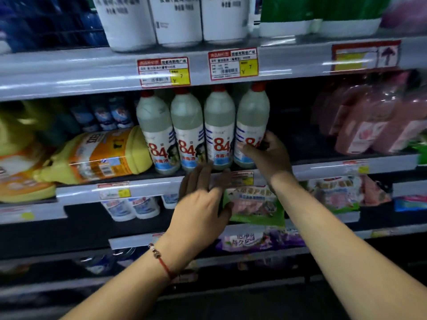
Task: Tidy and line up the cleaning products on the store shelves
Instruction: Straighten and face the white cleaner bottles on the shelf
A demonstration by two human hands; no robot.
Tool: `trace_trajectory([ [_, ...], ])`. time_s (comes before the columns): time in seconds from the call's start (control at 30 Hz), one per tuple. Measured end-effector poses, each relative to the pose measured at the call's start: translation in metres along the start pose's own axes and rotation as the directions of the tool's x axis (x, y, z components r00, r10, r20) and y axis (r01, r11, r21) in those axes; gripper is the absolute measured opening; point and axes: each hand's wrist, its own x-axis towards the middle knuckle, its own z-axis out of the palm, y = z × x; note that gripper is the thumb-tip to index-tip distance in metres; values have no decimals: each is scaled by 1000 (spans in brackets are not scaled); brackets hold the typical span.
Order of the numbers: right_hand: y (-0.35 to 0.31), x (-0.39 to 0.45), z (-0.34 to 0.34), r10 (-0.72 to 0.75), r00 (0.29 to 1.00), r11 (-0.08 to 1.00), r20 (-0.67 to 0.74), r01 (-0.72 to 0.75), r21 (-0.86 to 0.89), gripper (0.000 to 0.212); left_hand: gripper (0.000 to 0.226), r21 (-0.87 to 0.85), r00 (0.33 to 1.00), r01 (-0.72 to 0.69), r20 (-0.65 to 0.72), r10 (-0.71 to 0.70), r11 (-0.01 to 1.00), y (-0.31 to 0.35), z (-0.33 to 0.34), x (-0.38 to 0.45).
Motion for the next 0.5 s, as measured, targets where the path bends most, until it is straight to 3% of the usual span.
trace_trajectory([
  [0.23,1,-7,0,-39,999,990,12,40,-138,45,69,40,997,74,-19,-74,996,-6,-1,-7],
  [0.37,1,-38,0,-60,998,963,19,63,-261,75,70,38,996,91,-23,-90,995,-18,-5,-16],
  [0.5,-8,-93,9,-84,994,830,75,112,-547,78,70,44,992,126,12,-127,991,-38,-16,-40],
])
